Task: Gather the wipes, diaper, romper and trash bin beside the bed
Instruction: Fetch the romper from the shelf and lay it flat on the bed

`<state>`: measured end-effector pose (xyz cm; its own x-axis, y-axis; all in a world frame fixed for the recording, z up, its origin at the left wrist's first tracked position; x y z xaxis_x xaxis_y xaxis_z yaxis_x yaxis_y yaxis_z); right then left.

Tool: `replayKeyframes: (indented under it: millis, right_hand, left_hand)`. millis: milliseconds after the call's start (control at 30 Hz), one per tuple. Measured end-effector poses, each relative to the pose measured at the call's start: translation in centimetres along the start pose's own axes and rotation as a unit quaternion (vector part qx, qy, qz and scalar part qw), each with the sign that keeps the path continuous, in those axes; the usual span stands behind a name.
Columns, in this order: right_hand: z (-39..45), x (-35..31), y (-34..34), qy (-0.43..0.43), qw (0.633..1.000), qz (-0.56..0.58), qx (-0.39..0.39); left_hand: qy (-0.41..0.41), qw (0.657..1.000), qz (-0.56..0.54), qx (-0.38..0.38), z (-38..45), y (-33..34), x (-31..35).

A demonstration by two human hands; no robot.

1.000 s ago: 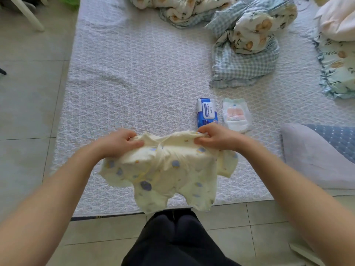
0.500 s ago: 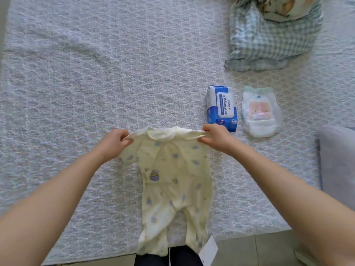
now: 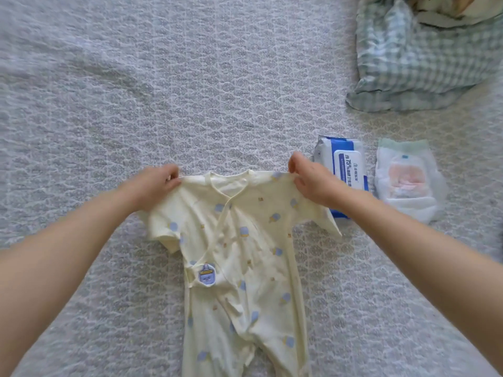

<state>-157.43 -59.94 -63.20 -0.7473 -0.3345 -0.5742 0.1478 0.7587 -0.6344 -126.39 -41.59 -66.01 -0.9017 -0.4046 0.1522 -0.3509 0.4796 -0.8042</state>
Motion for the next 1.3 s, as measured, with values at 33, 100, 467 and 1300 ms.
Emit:
replayKeyframes:
  millis: [33,100,467,1300]
  right_hand:
    - [0.6,-0.1,-0.2,-0.013,0.999,-0.024,-0.018]
    - [1.7,-0.4,-0.9,-0.050,0.996,-0.057,-0.043]
    - [5.8,0.3,-1.7,-0.046,0.988,-0.116,0.087]
    - [1.0,1.8,-1.4,-0.113,0.920,-0.374,0.010]
  left_hand:
    - [0.007,1.000,0.016,-0.020,0.6,-0.7,-0.5]
    - [0.008,0.999,0.035,-0.021,1.8,-2.1,-1.5]
    - [-0.014,0.978,0.045,0.204,4.4,-3.1,-1.1]
    - [-0.130,0.970,0.107,0.178,0.5,1.4,0.5]
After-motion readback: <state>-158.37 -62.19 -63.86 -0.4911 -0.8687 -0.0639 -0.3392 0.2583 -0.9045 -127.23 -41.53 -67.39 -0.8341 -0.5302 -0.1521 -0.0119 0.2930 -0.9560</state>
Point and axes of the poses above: each hand's wrist, its own z-axis towards the middle knuckle, its own y-axis out of the palm, x = y × z, the point moved 1 cm from there along z, towards the middle knuckle, and after that the axes turned 11 degrees about z, right-handed, at the moved point
